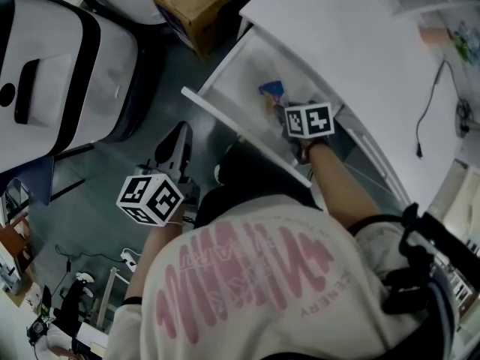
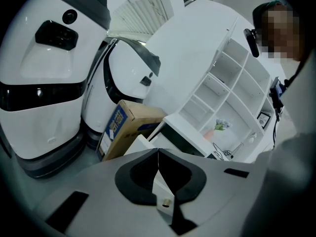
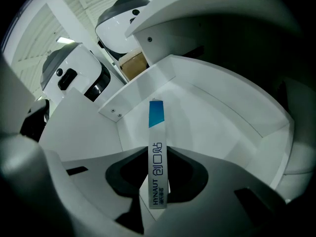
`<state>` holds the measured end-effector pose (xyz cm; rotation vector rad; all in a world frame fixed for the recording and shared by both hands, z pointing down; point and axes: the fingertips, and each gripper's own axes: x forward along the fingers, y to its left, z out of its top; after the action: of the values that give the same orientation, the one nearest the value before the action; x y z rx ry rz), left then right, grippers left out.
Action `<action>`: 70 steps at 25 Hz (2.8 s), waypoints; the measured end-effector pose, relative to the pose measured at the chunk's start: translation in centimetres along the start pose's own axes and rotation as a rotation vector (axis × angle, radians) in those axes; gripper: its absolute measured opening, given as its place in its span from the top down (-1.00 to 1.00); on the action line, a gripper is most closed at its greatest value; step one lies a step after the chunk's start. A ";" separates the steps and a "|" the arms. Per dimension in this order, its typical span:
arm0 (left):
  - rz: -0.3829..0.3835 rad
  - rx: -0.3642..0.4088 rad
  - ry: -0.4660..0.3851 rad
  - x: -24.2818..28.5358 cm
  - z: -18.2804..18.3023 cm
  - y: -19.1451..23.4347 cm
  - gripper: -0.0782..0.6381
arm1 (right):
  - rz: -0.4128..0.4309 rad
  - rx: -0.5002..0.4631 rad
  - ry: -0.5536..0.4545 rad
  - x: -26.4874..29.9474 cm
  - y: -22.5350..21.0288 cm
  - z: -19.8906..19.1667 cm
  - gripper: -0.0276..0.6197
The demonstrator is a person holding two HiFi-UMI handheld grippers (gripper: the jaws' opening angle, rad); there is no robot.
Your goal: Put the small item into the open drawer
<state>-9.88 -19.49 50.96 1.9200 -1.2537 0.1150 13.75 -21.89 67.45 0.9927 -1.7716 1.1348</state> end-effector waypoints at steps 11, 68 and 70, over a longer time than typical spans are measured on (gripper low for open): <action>0.025 0.006 0.011 -0.2 -0.1 1.0 0.70 | 0.035 0.050 0.025 0.8 -0.1 -0.3 0.62; 0.066 -0.061 0.022 -1.1 -3.0 2.3 0.70 | 0.064 0.182 0.079 4.3 -0.7 -1.0 0.13; 0.071 -0.062 0.020 -1.3 -3.1 2.3 0.70 | 0.059 0.181 0.074 4.3 -0.7 -1.0 0.12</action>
<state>-11.38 -16.85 53.72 1.8178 -1.2981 0.1306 12.93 -21.96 71.81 0.9956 -1.6711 1.3711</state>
